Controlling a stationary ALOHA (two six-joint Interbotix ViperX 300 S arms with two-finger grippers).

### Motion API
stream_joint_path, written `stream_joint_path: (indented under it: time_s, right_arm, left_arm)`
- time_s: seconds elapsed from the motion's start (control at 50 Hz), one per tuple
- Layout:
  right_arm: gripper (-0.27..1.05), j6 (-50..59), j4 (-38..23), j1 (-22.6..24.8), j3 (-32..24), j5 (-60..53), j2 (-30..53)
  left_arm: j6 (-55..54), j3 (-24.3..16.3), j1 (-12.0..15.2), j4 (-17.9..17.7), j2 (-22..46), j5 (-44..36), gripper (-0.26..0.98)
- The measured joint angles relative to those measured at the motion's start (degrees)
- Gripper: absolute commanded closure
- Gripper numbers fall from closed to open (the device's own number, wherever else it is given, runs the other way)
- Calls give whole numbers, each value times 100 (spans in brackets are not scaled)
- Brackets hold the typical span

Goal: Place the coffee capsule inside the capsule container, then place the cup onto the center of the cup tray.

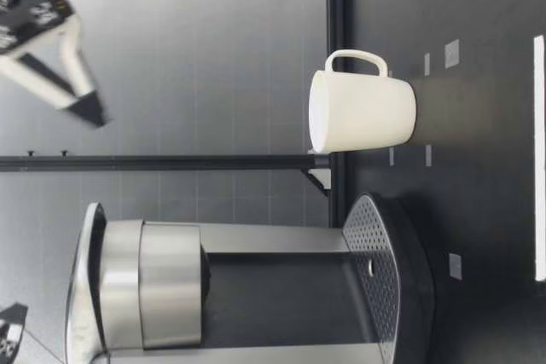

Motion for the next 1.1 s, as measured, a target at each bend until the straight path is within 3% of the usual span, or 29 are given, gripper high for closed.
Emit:
stream_joint_path:
  time_s: [0.14,0.18,0.3,0.4,0.5,0.68,1.1]
  right_arm:
    - [14,-501,-53,-176,-369,1239,211]
    - [14,-756,-44,-202,-422,1521,246]
    - [14,-1459,316,-352,-562,2197,360]
    - [14,-2013,940,-677,-642,2514,413]
    - [14,-2698,1705,-1028,-650,2707,475]
    - [14,-3797,2769,-1573,-650,2795,729]
    - [13,-4333,2909,-1775,-114,2013,1371]
  left_arm:
    - [1450,-308,-229,-1582,-123,659,55]
    - [1995,-413,-264,-2224,-176,835,55]
    - [2979,-606,-316,-3560,-325,1028,55]
    - [3507,-642,-352,-4377,-457,1020,55]
    - [3876,-642,-466,-4887,-571,896,55]
    - [4061,-642,-668,-5300,-756,527,55]
    - [4061,-466,-677,-5344,-976,413,55]
